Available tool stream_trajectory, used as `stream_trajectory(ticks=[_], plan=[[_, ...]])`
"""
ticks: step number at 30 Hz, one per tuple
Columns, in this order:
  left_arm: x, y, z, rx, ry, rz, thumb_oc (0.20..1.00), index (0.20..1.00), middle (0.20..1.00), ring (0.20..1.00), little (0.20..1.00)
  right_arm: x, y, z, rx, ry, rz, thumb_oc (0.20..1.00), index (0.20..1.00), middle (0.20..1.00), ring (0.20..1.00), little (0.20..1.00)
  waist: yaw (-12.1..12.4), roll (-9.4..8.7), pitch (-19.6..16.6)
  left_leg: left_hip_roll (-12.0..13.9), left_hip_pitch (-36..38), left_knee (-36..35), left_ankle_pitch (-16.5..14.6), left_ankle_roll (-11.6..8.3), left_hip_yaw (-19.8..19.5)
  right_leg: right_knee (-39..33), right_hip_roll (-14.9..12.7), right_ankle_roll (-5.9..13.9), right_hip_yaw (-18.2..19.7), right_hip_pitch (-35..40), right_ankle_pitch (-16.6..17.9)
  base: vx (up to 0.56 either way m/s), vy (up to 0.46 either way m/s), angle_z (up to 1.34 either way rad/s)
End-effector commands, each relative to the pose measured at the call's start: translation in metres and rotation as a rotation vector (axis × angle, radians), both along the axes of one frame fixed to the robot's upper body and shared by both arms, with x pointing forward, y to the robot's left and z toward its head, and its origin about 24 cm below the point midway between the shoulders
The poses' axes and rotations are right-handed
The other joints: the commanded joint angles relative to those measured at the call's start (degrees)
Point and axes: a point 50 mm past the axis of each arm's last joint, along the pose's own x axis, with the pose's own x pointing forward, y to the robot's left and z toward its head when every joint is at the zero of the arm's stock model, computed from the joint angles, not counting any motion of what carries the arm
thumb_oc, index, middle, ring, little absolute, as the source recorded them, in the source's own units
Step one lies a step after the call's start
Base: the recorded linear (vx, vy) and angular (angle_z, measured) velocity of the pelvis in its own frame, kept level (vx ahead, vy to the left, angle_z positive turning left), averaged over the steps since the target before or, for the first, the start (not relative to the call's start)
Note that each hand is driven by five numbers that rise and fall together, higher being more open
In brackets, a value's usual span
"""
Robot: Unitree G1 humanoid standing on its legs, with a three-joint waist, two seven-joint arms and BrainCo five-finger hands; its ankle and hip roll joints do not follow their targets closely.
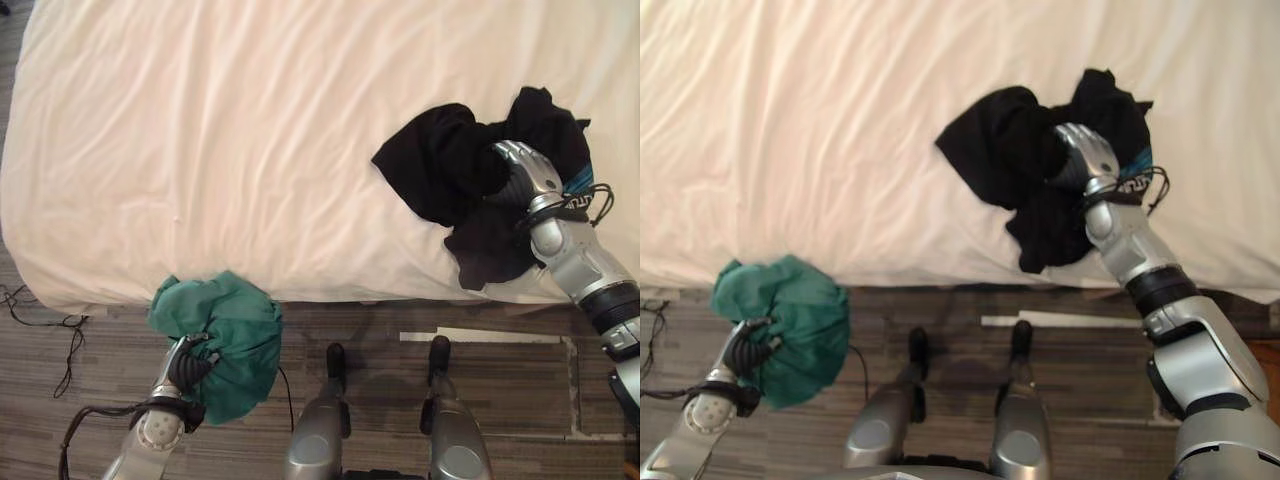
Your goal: Tidy up the quilt and then pick up the clothes from the bed and put them into the laundry hamper.
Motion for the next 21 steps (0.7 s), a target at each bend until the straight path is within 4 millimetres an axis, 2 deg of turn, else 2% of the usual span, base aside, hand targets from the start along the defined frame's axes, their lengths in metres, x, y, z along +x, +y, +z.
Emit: stream_trajectory(ticks=[1,2,4,7,8,9,10,11,12,13,14,15,16,17,18,19,20,21], plan=[[0.014,-0.006,0.030,-0.138,-0.168,-0.019,0.200,0.200,0.200,0.200,0.200,-0.014,-0.001,-0.075,0.097,0.320,-0.012,0.200,0.200,0.200,0.200,0.200,0.00,-3.19,-3.34,1.13,-3.75,-0.69,2.40,-2.16,0.15,3.58,-2.69,2.80,0.70,-3.51,-4.52,0.01,0.034,0.26],[0.017,-0.015,0.031,-0.195,-0.162,-0.042,0.200,0.200,0.200,0.200,0.200,-0.039,-0.003,-0.112,0.191,0.413,-0.015,0.200,0.200,0.200,0.200,0.200,-0.57,-4.23,-4.81,0.92,-2.92,-0.78,1.99,-1.75,-0.05,3.39,-2.80,2.90,0.38,-2.60,-4.51,0.03,0.040,0.11],[0.021,-0.022,0.032,-0.258,-0.168,-0.052,0.200,0.200,0.200,0.200,0.200,-0.082,-0.007,-0.160,0.358,0.556,-0.031,0.200,0.200,0.200,0.200,0.200,-2.05,-5.62,-6.63,0.79,-1.30,-0.88,1.01,-1.21,-0.32,4.83,-3.00,3.04,-0.30,-1.62,-5.30,0.06,0.014,0.22],[0.023,-0.042,0.032,-0.355,-0.174,-0.078,0.200,0.200,0.200,0.200,0.200,-0.144,0.006,-0.217,0.596,0.774,-0.033,0.200,0.200,0.200,0.200,0.200,-3.69,-6.88,-7.94,0.65,1.55,-1.16,-0.42,-0.57,-1.37,10.74,-2.93,3.81,-0.62,-0.53,-7.83,0.04,0.014,0.06],[0.023,-0.051,0.031,-0.395,-0.183,-0.086,0.200,0.200,0.200,0.200,0.200,-0.163,0.010,-0.231,0.657,0.839,-0.044,0.200,0.200,0.200,0.200,0.200,-4.25,-7.11,-7.88,0.59,2.12,-1.31,-0.42,-0.38,-2.50,13.13,-2.41,4.43,0.46,-0.68,-8.33,0.02,-0.018,0.17],[0.023,-0.051,0.031,-0.395,-0.183,-0.087,0.200,0.200,0.200,0.200,0.200,-0.163,0.009,-0.231,0.658,0.839,-0.045,0.200,0.200,0.200,0.200,0.200,-4.22,-7.11,-8.03,0.54,1.88,-1.42,-0.08,-0.34,-2.53,13.03,-2.45,4.41,0.45,-0.90,-8.04,0.01,-0.106,0.42],[0.006,-0.035,-0.020,-0.419,-0.019,0.070,0.200,0.200,0.200,0.200,0.200,-0.193,0.008,-0.247,0.807,0.861,-0.108,0.200,0.200,0.200,0.200,0.200,-4.41,-7.12,-8.19,-0.02,0.88,-1.25,0.86,0.16,-7.12,16.21,1.63,4.43,7.91,-0.79,-10.41,-0.01,-0.111,0.41],[0.001,-0.033,-0.028,-0.480,-0.010,0.124,0.200,0.200,0.200,0.200,0.200,-0.208,0.006,-0.252,0.852,0.870,-0.139,0.200,0.200,0.200,0.200,0.200,-4.60,-6.95,-8.50,-0.65,0.37,-0.87,1.27,0.43,-9.25,16.23,4.26,3.71,12.58,0.09,-12.83,0.02,-0.139,0.70],[-0.003,-0.037,-0.034,-0.516,0.002,0.138,0.200,0.200,0.200,0.200,0.200,-0.214,0.007,-0.256,0.882,0.878,-0.150,0.200,0.200,0.200,0.200,0.200,-4.29,-6.87,-9.17,-1.08,-0.39,-0.77,1.66,0.51,-10.59,15.00,5.67,2.66,15.31,1.00,-13.20,0.04,-0.076,1.01],[-0.007,-0.039,-0.041,-0.536,0.028,0.151,0.200,0.200,0.200,0.200,0.200,-0.216,0.009,-0.259,0.920,0.875,-0.162,0.200,0.200,0.200,0.200,0.200,-3.72,-7.03,-9.65,-1.70,-0.96,-0.85,1.76,0.52,-11.64,12.91,6.32,1.14,16.00,2.77,-13.89,0.04,-0.055,1.23],[-0.007,-0.039,-0.041,-0.536,0.028,0.151,0.200,0.200,0.200,0.200,0.200,-0.216,0.009,-0.260,0.921,0.875,-0.162,0.200,0.200,0.200,0.200,0.200,-3.88,-7.07,-9.55,-1.77,-0.85,-0.82,1.72,0.53,-11.83,12.62,6.24,1.11,15.80,3.12,-13.87,0.05,-0.080,0.90],[-0.014,-0.038,-0.049,-0.542,0.064,0.167,0.200,0.200,0.200,0.200,0.200,-0.228,0.012,-0.268,0.966,0.898,-0.195,0.200,0.200,0.200,0.200,0.200,-3.32,-7.12,-10.00,-2.07,-1.14,-0.82,1.98,0.24,-12.90,11.17,6.70,-0.01,15.88,4.17,-14.35,0.06,-0.150,0.64],[-0.027,-0.032,-0.065,-0.543,0.118,0.243,0.200,0.200,0.200,0.200,0.200,-0.224,0.022,-0.275,0.976,0.902,-0.204,0.200,0.200,0.200,0.200,0.200,-2.06,-6.93,-10.50,-2.10,-1.53,-0.81,2.55,-0.44,-14.13,6.53,5.68,0.01,12.83,6.80,-13.03,0.02,-0.201,0.60],[-0.032,-0.033,-0.071,-0.560,0.142,0.273,0.200,0.200,0.200,0.200,0.200,-0.221,0.025,-0.276,0.969,0.898,-0.201,0.200,0.200,0.200,0.200,0.200,-0.99,-6.49,-10.53,-1.92,-2.34,-0.90,3.21,-0.68,-14.75,4.54,5.52,0.09,11.86,7.55,-12.83,0.00,-0.149,0.52],[-0.031,-0.033,-0.071,-0.560,0.141,0.273,0.200,0.200,0.200,0.200,0.200,-0.221,0.026,-0.276,0.969,0.897,-0.201,0.200,0.200,0.200,0.200,0.200,-1.20,-6.47,-10.51,-1.96,-2.39,-0.87,3.20,-0.69,-14.98,4.28,5.50,0.08,11.62,7.74,-12.74,-0.14,-0.090,0.77],[-0.036,-0.034,-0.081,-0.591,0.159,0.338,0.200,0.200,0.200,0.200,0.200,-0.206,0.029,-0.269,0.945,0.849,-0.176,0.200,0.200,0.200,0.200,0.200,1.29,-5.05,-10.26,-2.35,-4.47,-1.00,4.53,-1.50,-16.77,0.89,4.67,0.34,7.50,9.20,-12.55,-0.19,-0.023,0.81],[-0.037,-0.036,-0.086,-0.599,0.172,0.363,0.200,0.200,0.200,0.200,0.200,-0.199,0.025,-0.266,0.934,0.819,-0.185,0.200,0.200,0.200,0.200,0.200,2.39,-4.25,-9.88,-2.66,-6.31,-0.49,5.37,-1.84,-16.50,0.15,3.99,0.58,4.92,9.46,-12.42,-0.20,-0.019,0.99],[-0.036,-0.037,-0.086,-0.600,0.171,0.362,0.200,0.200,0.200,0.200,0.200,-0.199,0.025,-0.266,0.934,0.818,-0.185,0.200,0.200,0.200,0.200,0.200,2.29,-4.16,-9.96,-2.66,-6.56,-0.52,5.59,-1.83,-16.64,0.12,4.03,0.61,4.80,9.27,-12.25,-0.35,0.110,1.35]])
